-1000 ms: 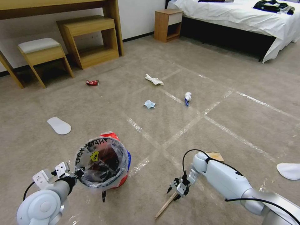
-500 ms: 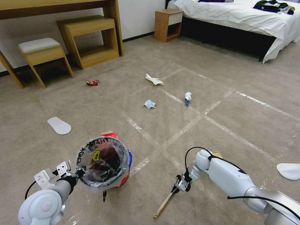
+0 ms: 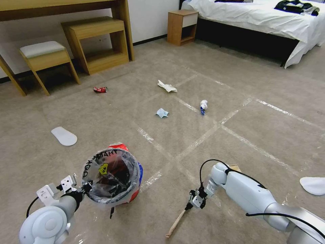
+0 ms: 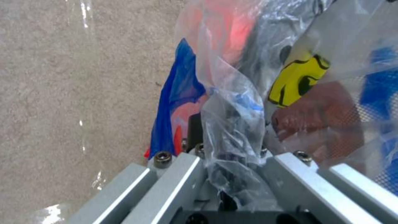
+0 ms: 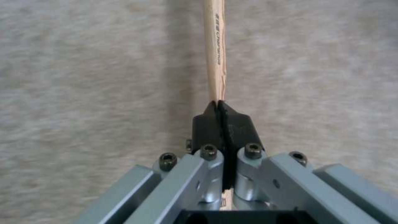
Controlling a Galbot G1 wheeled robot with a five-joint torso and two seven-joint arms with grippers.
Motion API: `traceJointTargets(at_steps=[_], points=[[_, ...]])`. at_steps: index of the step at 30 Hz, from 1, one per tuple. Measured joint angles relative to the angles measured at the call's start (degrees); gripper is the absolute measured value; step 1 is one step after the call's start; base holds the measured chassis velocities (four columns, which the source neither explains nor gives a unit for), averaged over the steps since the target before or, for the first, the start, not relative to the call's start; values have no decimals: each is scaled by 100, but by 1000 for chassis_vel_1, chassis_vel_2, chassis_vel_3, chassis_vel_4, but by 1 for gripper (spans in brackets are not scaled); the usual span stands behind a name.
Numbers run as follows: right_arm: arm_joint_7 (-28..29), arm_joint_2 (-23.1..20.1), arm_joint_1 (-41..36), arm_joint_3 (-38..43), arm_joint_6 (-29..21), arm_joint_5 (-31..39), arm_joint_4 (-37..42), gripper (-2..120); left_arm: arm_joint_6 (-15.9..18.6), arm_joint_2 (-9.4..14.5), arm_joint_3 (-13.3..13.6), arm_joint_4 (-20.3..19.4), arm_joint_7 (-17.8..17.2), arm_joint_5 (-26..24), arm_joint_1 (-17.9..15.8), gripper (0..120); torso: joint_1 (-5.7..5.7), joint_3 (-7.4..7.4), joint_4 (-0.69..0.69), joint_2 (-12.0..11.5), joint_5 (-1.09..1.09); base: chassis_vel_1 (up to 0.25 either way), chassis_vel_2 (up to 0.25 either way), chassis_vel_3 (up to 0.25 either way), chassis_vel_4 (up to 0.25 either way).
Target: Pick up the trash bin and place the garbage on the floor into it.
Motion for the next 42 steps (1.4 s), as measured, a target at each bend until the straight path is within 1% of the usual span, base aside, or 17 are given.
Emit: traceJointTargets(at_steps=[9,12,18,21,22,24,25,28,29,30,31,32,35,36,38,39,42], points=[[6,94,323,504,-3,312,-36,0,0,66,-1,45,-40,-81,-26,1,0,0,2,0,0,0,0,0,0],[10,-7,635,934,-5,508,-263,0,0,145,-19,45,-116,-196,-59,1,0,0,1,0,-2,0,0,0,0],[58,-151,843,1751,-12,695,-638,0,4,251,-41,-6,-299,-478,-101,1,0,0,2,0,1,0,0,0,0],[170,-424,761,2312,-212,1259,-754,0,6,346,-58,-86,-441,-731,-156,1,0,0,1,0,0,0,0,0,0],[170,-424,761,2312,-212,1259,-754,0,6,346,-58,-86,-441,-731,-156,1,0,0,1,0,0,0,0,0,0],[336,-708,458,2482,-579,2232,-605,0,6,408,-61,-116,-480,-810,-173,1,0,0,-2,-1,2,0,0,0,0],[336,-708,458,2482,-579,2232,-605,0,6,408,-61,-116,-480,-810,-173,1,0,0,-2,-1,2,0,0,0,0],[638,-1070,-207,2657,-1216,4009,9,0,-2,496,-59,-213,-523,-952,-183,1,0,0,-2,0,2,0,0,0,0],[638,-1070,-207,2657,-1216,4009,9,0,-2,496,-59,-213,-523,-952,-183,1,0,0,-2,0,2,0,0,0,0],[811,-1227,-562,2690,-1506,4933,463,0,-7,545,-59,-239,-534,-1000,-189,1,0,0,0,0,3,0,0,0,0],[980,-1326,-841,2727,-1745,5499,886,0,-25,577,-52,-249,-533,-1041,-195,1,0,0,0,0,2,0,0,0,0],[980,-1326,-841,2727,-1745,5499,886,0,-25,577,-52,-249,-533,-1041,-195,1,0,0,0,0,2,0,0,0,0],[1448,-1502,-1571,2879,-2390,6801,2247,0,-75,613,24,-256,-446,-1135,-260,1,0,-1,0,0,-3,0,0,0,0],[1448,-1502,-1571,2879,-2390,6801,2247,0,-75,613,24,-256,-446,-1135,-260,1,0,-1,0,0,-3,0,0,0,0],[1812,-1493,-1980,2928,-2781,7474,3157,0,-104,598,145,-181,-382,-1141,-332,1,0,-1,0,0,0,0,0,0,0],[1812,-1493,-1980,2928,-2781,7474,3157,0,-104,598,145,-181,-382,-1141,-332,1,0,-1,0,0,0,0,0,0,0],[2078,-1331,-2140,2827,-3018,7709,3870,0,-134,565,261,-77,-234,-1122,-416,1,0,-1,0,0,-2,0,0,0,0]])
